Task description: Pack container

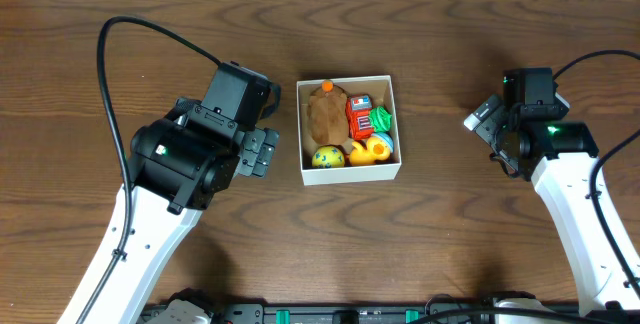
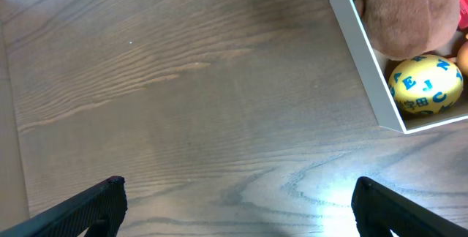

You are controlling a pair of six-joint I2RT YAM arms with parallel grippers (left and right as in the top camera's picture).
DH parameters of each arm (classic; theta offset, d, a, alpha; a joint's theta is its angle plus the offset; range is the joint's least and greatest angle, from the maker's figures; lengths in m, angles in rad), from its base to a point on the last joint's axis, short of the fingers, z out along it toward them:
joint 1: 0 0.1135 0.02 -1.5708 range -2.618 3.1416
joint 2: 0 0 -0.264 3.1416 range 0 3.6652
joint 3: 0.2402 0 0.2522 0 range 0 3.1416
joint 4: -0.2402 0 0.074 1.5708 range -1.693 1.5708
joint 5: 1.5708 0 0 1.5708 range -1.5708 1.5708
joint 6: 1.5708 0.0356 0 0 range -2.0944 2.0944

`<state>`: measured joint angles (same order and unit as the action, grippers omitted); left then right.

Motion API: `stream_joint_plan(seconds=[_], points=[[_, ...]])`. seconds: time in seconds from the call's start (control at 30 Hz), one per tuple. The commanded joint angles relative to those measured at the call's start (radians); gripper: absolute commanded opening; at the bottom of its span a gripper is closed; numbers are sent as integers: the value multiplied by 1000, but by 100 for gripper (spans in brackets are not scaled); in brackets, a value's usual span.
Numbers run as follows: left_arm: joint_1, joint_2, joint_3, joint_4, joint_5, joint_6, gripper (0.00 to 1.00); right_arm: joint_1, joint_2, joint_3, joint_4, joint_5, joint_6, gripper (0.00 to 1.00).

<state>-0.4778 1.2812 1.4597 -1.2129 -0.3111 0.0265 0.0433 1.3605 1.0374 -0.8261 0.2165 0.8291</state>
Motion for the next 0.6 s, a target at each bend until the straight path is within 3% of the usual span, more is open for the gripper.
stream_joint_plan(seconds=[0.0, 0.33, 0.57], points=[[5, -1, 14, -6, -12, -9, 98, -6, -7, 14, -1, 7, -8, 99], [11, -29, 14, -31, -13, -8, 98, -6, -7, 14, -1, 7, -8, 99], [117, -177, -52, 191, 92, 36, 98, -6, -7, 14, -1, 7, -8, 99]])
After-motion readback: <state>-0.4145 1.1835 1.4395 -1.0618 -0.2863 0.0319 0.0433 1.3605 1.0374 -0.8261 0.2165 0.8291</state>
